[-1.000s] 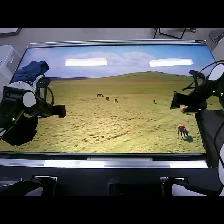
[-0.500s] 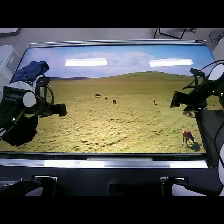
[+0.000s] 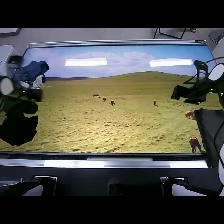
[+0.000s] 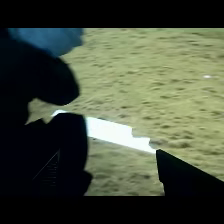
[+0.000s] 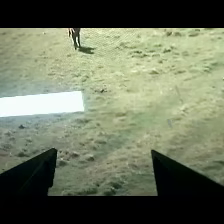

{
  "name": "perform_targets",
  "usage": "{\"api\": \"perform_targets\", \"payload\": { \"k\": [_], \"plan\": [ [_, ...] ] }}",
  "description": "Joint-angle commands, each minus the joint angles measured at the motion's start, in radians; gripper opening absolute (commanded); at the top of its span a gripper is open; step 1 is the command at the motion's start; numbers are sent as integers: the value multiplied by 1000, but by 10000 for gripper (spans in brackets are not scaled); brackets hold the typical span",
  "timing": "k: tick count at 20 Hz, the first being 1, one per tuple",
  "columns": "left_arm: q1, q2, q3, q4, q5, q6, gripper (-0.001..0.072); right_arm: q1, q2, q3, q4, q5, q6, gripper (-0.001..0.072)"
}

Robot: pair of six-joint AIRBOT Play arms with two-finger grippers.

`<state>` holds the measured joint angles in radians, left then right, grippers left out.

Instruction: Fold the clothes and pants, and hang the long-sleeved shirts on hangers.

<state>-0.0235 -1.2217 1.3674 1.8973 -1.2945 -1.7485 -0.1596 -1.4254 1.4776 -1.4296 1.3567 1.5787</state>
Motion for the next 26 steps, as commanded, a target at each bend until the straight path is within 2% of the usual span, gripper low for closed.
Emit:
{"api": "perform_targets", "payload": {
  "k": [1,3,6,8,12,17,18,20,21,24,26],
  "plan": [
    [247,1,39,109,-207,-8,715,1,0,0,9,41,26,678],
    [438,1,-76,8,-117,3,715,1,0,0,13,115,37,677],
    [693,-1,-261,-270,80,30,715,1,0,0,37,235,83,673],
    [796,-17,-345,-417,198,119,716,1,0,0,77,297,92,673],
    [831,-111,-375,-529,312,225,718,1,0,0,144,321,161,674],
    [831,-245,-375,-616,343,249,713,3,3,0,219,322,195,674],
    [831,-263,-375,-616,332,240,691,3,4,0,219,330,199,674],
    [832,-261,-373,-615,306,222,92,3,4,0,218,341,199,674],
    [832,-242,-367,-615,291,218,36,3,4,0,217,340,198,674],
    [832,-114,-301,-636,296,96,35,3,4,0,214,310,198,673],
    [826,32,-238,-724,355,25,35,3,4,0,214,263,194,672]
  ]
}}
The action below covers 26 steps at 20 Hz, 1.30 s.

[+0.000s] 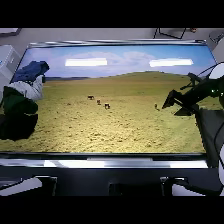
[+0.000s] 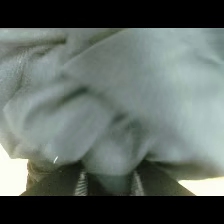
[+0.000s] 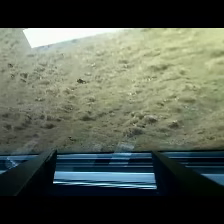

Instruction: Fold the clothes and pants, and hang the long-sleeved shirts on hangers.

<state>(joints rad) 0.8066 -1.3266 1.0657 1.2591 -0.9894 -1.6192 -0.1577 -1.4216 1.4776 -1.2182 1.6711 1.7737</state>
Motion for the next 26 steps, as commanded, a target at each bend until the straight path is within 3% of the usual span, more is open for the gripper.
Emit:
{"api": "perform_targets", "payload": {
  "k": [1,3,6,8,11,14,17,20,23,24,25,26],
  "plan": [
    [-16,219,82,-117,92,-132,35,1,0,0,2,-77,-1,672],
    [-71,410,89,-134,172,-167,35,1,0,0,2,-116,-1,672],
    [-232,663,80,-134,180,-208,35,1,0,-1,2,-133,-14,672],
    [-427,798,43,-135,199,-252,35,1,0,-1,3,-132,-24,672],
    [-778,868,-51,-179,256,-252,35,1,0,-1,3,-109,-25,671],
    [-1154,787,-159,-210,407,-252,35,1,0,-1,2,-67,-47,671],
    [-1444,572,-196,-209,602,-251,35,1,0,-1,2,-12,-65,672],
    [-1581,315,-196,-232,740,-329,35,1,0,-1,2,50,-96,672],
    [-1595,100,-186,-232,682,-423,36,1,0,-1,1,66,-116,672],
    [-1574,55,-173,-232,618,-423,151,1,0,-1,2,60,-124,672],
    [-1542,37,-151,-232,531,-422,643,1,0,-1,2,50,-136,674],
    [-1489,40,-119,-229,428,-383,718,1,0,-1,2,39,-141,675]
  ]
}}
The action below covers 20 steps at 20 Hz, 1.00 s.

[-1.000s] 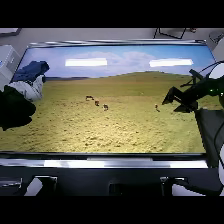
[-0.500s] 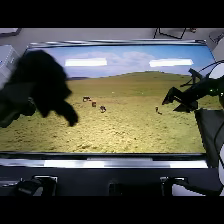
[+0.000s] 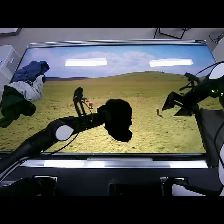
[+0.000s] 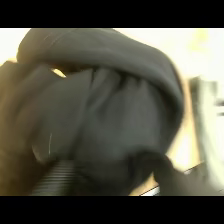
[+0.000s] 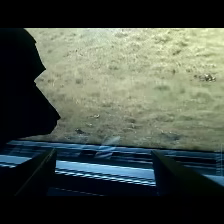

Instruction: Fold the clothes and pants, and hang the long-sleeved shirts on hangers.

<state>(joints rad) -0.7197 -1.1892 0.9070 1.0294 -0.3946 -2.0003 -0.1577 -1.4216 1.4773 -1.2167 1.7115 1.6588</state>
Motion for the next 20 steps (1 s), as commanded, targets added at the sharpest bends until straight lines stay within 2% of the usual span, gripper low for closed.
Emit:
{"api": "perform_targets", "payload": {
  "k": [1,3,6,8,10,14,16,20],
  "plan": [
    [102,-85,78,3,-270,79,717,1,0,0,2,-21,-28,681],
    [280,-54,159,33,-474,201,717,7,0,-12,11,-56,-38,681],
    [535,-38,192,73,-686,268,715,70,0,-104,3,-125,-71,699],
    [638,-48,142,56,-762,284,714,146,0,-189,5,-225,-93,710],
    [661,-54,49,-42,-721,334,714,205,-2,-244,25,-353,-93,712],
    [597,-136,-85,-364,-534,484,713,223,-29,-249,208,-592,-39,713],
    [542,-213,-86,-520,-486,561,712,223,-61,-249,253,-637,-3,713],
    [447,-351,-85,-814,-451,720,712,224,-147,-249,363,-637,-35,714]
  ]
}}
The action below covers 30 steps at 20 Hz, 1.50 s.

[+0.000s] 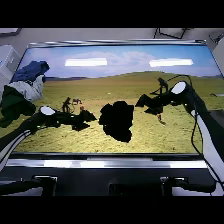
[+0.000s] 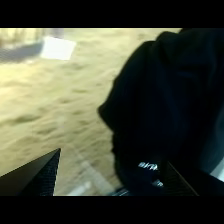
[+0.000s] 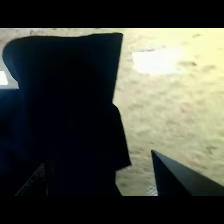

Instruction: Fold the clothes and pants, and hang the long-sleeved shirts on hangers.

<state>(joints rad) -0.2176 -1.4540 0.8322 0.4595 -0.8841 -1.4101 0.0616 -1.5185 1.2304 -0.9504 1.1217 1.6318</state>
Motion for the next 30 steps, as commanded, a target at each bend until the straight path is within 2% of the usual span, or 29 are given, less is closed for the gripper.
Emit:
{"api": "perform_targets", "payload": {
  "k": [1,2,3,5,6,7,10,11,12,13,14,16,18,20,24,28,30],
  "plan": [
    [-72,-112,-11,-303,41,163,711,5,-64,-3,108,-47,-14,714],
    [-85,-133,-11,-360,46,196,695,5,-80,-3,114,-47,-14,714],
    [-98,-146,-11,-402,64,208,557,5,-93,-3,121,-47,-21,714],
    [-120,-151,-11,-453,130,207,333,6,-124,-3,154,-48,-40,713],
    [-123,-151,-10,-461,150,207,105,13,-142,-3,182,-50,-51,712],
    [-122,-151,-6,-457,152,219,38,26,-158,-3,201,-56,-56,711],
    [-108,-134,-6,-450,130,262,37,84,-196,-3,211,-137,-65,695],
    [-101,-124,-6,-437,121,263,37,96,-196,-3,211,-178,-65,607],
    [-94,-112,-6,-411,117,265,37,100,-194,0,213,-206,-66,415],
    [-87,-100,-6,-388,114,288,37,97,-192,2,225,-214,-66,182],
    [-76,-86,-6,-370,106,311,36,89,-185,7,223,-206,-71,45],
    [-31,-36,-3,-353,88,327,36,70,-145,34,204,-175,-158,43],
    [42,54,29,-341,83,368,35,27,-72,109,125,-138,-198,43],
    [126,172,103,-326,68,395,35,-29,33,225,38,-132,-202,43],
    [257,400,343,-327,-22,416,36,-98,269,414,-24,-135,-223,43],
    [289,584,548,-315,-16,417,36,-102,515,449,-31,-134,-224,44],
    [305,650,604,-233,-13,415,36,-102,624,449,-159,-132,-208,44]
  ]
}}
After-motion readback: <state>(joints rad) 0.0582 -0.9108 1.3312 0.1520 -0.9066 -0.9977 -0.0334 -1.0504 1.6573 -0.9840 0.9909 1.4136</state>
